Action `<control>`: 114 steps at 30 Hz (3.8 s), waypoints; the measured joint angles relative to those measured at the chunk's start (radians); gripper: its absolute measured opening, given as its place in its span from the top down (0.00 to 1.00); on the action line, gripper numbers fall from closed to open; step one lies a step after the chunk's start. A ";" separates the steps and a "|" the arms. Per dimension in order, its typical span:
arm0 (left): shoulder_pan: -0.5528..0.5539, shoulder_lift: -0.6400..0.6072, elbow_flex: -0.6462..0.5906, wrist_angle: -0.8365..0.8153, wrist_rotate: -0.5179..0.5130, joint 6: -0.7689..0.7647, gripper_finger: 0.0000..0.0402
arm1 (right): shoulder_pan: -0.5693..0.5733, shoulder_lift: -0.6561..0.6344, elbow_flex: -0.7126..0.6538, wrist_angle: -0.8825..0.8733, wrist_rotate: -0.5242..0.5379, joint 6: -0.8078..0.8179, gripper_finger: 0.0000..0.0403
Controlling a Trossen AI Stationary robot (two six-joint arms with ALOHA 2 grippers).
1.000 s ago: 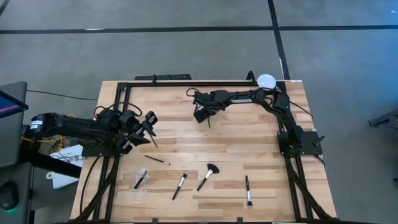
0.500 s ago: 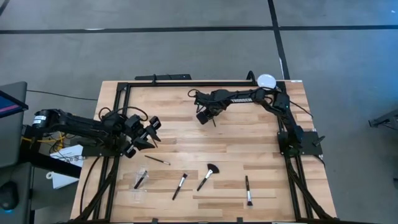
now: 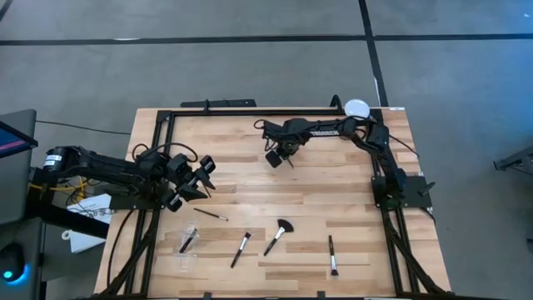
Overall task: Put items in baskets/containers
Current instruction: Put the eyeshadow brush into the transparent organizer
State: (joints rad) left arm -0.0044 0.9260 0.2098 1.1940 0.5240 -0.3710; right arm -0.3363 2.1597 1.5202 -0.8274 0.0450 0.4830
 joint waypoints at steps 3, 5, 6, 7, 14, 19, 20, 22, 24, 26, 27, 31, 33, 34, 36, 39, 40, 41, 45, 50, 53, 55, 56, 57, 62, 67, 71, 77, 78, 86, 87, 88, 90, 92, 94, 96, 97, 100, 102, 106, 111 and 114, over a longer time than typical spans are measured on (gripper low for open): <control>0.000 0.000 0.000 0.000 0.000 0.000 0.65 | 0.001 0.000 -0.001 -0.008 -0.026 -0.021 0.98; 0.000 0.000 0.000 0.000 0.000 0.000 0.65 | 0.003 0.001 -0.002 -0.024 -0.031 -0.022 0.98; 0.000 0.000 0.000 0.000 0.000 0.000 0.65 | 0.005 0.001 -0.002 -0.034 -0.032 -0.024 0.97; 0.000 0.000 0.000 0.000 0.000 0.000 0.65 | 0.005 0.001 -0.002 -0.043 -0.032 -0.024 0.96; 0.000 0.000 0.000 0.000 0.000 0.031 0.65 | 0.062 -0.007 -0.003 -0.061 0.019 -0.119 0.98; 0.000 -0.001 0.000 -0.001 -0.008 0.038 0.65 | 0.112 -0.010 -0.005 -0.078 0.066 -0.163 0.98; 0.000 -0.001 0.000 0.000 -0.008 0.038 0.65 | 0.118 -0.010 -0.005 -0.083 0.066 -0.166 0.98; 0.000 -0.001 0.000 -0.001 -0.008 0.038 0.65 | 0.130 -0.011 -0.004 -0.095 0.065 -0.172 0.99; 0.000 -0.001 0.000 -0.001 -0.008 0.038 0.65 | 0.145 -0.017 -0.005 -0.112 0.052 -0.183 0.99; 0.000 -0.001 0.000 -0.002 -0.008 0.038 0.65 | 0.163 -0.028 -0.007 -0.118 0.038 -0.197 0.99; 0.000 -0.001 0.000 -0.004 -0.008 0.042 0.65 | 0.171 -0.035 -0.009 -0.125 0.011 -0.203 0.99; 0.000 -0.001 0.000 -0.008 -0.008 0.052 0.65 | 0.215 -0.087 -0.015 -0.114 -0.021 -0.213 0.98; 0.000 -0.001 0.000 -0.009 -0.008 0.052 0.65 | 0.234 -0.138 -0.037 -0.079 -0.007 -0.222 0.99; 0.000 -0.001 0.000 -0.010 -0.008 0.052 0.65 | 0.242 -0.164 -0.060 -0.047 -0.001 -0.222 0.99; 0.000 0.000 0.000 -0.012 -0.008 0.052 0.65 | 0.256 -0.228 -0.132 0.033 0.013 -0.215 0.99; 0.000 0.000 0.000 -0.022 -0.008 0.052 0.65 | 0.284 -0.355 -0.275 0.173 0.014 -0.170 0.99; 0.000 0.000 0.000 -0.028 -0.008 0.053 0.65 | 0.294 -0.404 -0.330 0.223 0.015 -0.153 0.99; 0.000 0.000 0.000 -0.037 -0.013 0.060 0.65 | 0.304 -0.448 -0.390 0.276 0.016 -0.136 0.99; 0.000 0.003 0.000 -0.089 -0.100 0.131 0.65 | 0.356 -0.641 -0.633 0.558 0.063 -0.071 0.98; 0.000 0.081 0.014 -0.099 -0.173 0.180 0.65 | 0.456 -0.834 -0.900 0.957 0.158 -0.060 0.98; -0.005 0.164 0.066 -0.094 -0.174 0.183 0.65 | 0.514 -0.897 -1.022 1.222 0.216 -0.103 0.98; -0.018 0.241 0.116 -0.095 -0.179 0.197 0.65 | 0.550 -0.909 -1.078 1.370 0.224 -0.153 0.98; -0.027 0.280 0.142 -0.093 -0.182 0.210 0.65 | 0.566 -0.911 -1.096 1.431 0.224 -0.180 0.98; -0.036 0.322 0.171 -0.089 -0.181 0.221 0.65 | 0.582 -0.911 -1.109 1.491 0.223 -0.207 0.98; -0.063 0.512 0.315 -0.084 -0.253 0.240 0.65 | 0.647 -0.898 -1.118 1.624 0.222 -0.344 0.98; -0.069 0.635 0.409 -0.079 -0.277 0.240 0.65 | 0.672 -0.876 -1.115 1.723 0.202 -0.418 0.98; -0.080 0.675 0.436 -0.073 -0.278 0.240 0.65 | 0.657 -0.855 -1.114 1.768 0.133 -0.445 0.98; -0.117 0.681 0.451 -0.065 -0.382 0.311 0.65 | 0.648 -0.780 -1.114 1.887 0.038 -0.486 0.98; -0.124 0.681 0.451 -0.068 -0.398 0.334 0.65 | 0.648 -0.763 -1.114 1.904 0.028 -0.496 0.98; -0.145 0.681 0.451 -0.071 -0.437 0.393 0.53 | 0.648 -0.660 -1.114 2.026 0.022 -0.573 0.98; -0.147 0.681 0.451 -0.071 -0.438 0.393 0.51 | 0.648 -0.655 -1.114 2.029 0.023 -0.580 0.98; -0.150 0.681 0.451 -0.071 -0.437 0.393 0.49 | 0.648 -0.649 -1.114 2.033 0.026 -0.589 0.98; -0.161 0.682 0.451 -0.072 -0.435 0.393 0.45 | 0.648 -0.647 -1.114 2.032 0.029 -0.603 0.98; -0.169 0.698 0.458 -0.073 -0.442 0.394 0.43 | 0.646 -0.647 -1.114 2.034 0.030 -0.612 0.98; -0.177 0.733 0.487 -0.076 -0.466 0.404 0.41 | 0.642 -0.647 -1.114 2.032 0.029 -0.614 0.98; -0.181 0.774 0.525 -0.068 -0.476 0.429 0.40 | 0.641 -0.648 -1.114 2.011 0.031 -0.607 0.98; -0.184 0.796 0.546 -0.071 -0.477 0.441 0.40 | 0.641 -0.648 -1.114 1.991 0.033 -0.600 0.98; -0.187 0.848 0.592 -0.077 -0.475 0.445 0.40 | 0.644 -0.647 -1.114 1.957 0.037 -0.585 0.98; -0.186 0.863 0.606 -0.075 -0.475 0.445 0.40 | 0.651 -0.647 -1.114 1.959 0.041 -0.581 0.98; -0.186 0.866 0.607 -0.080 -0.470 0.442 0.40 | 0.666 -0.647 -1.114 1.964 0.078 -0.587 0.98; -0.194 0.868 0.608 -0.078 -0.464 0.419 0.42 | 0.668 -0.648 -1.114 1.964 0.087 -0.585 0.98; -0.200 0.872 0.610 -0.081 -0.464 0.415 0.44 | 0.670 -0.648 -1.114 1.969 0.093 -0.579 0.98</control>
State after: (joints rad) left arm -0.2045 1.7985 0.8196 1.1132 0.0597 0.0444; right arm 0.3336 1.5120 0.4061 1.1412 0.1379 -0.0961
